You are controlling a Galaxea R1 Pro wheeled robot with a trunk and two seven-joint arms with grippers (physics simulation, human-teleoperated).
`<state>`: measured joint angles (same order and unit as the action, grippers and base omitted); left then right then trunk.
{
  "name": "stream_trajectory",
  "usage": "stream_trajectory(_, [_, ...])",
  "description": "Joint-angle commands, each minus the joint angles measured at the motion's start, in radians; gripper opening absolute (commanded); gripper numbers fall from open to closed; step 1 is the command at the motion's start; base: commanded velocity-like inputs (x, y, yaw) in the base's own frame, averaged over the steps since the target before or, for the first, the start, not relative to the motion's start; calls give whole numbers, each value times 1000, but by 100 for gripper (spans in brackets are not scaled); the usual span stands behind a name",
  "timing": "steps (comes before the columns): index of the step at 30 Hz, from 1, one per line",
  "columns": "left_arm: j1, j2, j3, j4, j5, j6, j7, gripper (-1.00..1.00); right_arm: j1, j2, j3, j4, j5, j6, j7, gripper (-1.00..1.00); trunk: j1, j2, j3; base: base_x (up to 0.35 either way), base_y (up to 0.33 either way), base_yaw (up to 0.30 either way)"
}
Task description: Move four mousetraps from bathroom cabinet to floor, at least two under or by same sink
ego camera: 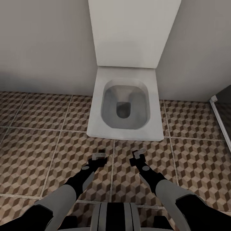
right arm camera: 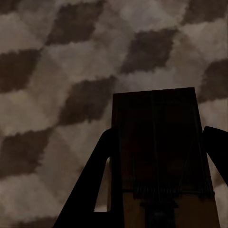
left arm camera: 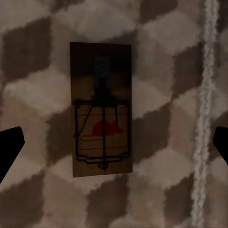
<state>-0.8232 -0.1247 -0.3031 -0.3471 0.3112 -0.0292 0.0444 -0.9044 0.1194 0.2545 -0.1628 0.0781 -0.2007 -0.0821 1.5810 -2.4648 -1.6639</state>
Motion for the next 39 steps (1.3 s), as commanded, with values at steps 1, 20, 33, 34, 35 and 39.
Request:
stream_trajectory(1, [-1, 1, -8, 0, 9, -3, 5, 100, 0, 0, 3, 3, 8, -1, -8, -100, 0, 0, 0, 0, 0, 0])
stream_trajectory(20, [-1, -4, -8, 2, 9, -3, 5, 100, -1, 0, 3, 4, 8, 67, -8, -100, 0, 0, 0, 0, 0, 0])
stream_trajectory(33, [-1, -4, -8, 2, 9, -3, 5, 100, -1, 0, 3, 5, 8, 85, -8, -100, 0, 0, 0, 0, 0, 0])
stream_trajectory(34, [-1, -5, -8, 2, 9, -3, 5, 100, -1, 0, 3, 4, 8, 85, -8, -100, 0, 0, 0, 0, 0, 0])
stream_trajectory(35, [-1, -5, -8, 2, 9, -3, 5, 100, -1, 0, 3, 4, 8, 86, -8, -100, 0, 0, 0, 0, 0, 0])
stream_trajectory(39, [-1, -6, -8, 2, 9, -3, 5, 100, -1, 0, 3, 4, 8, 88, -8, -100, 0, 0, 0, 0, 0, 0])
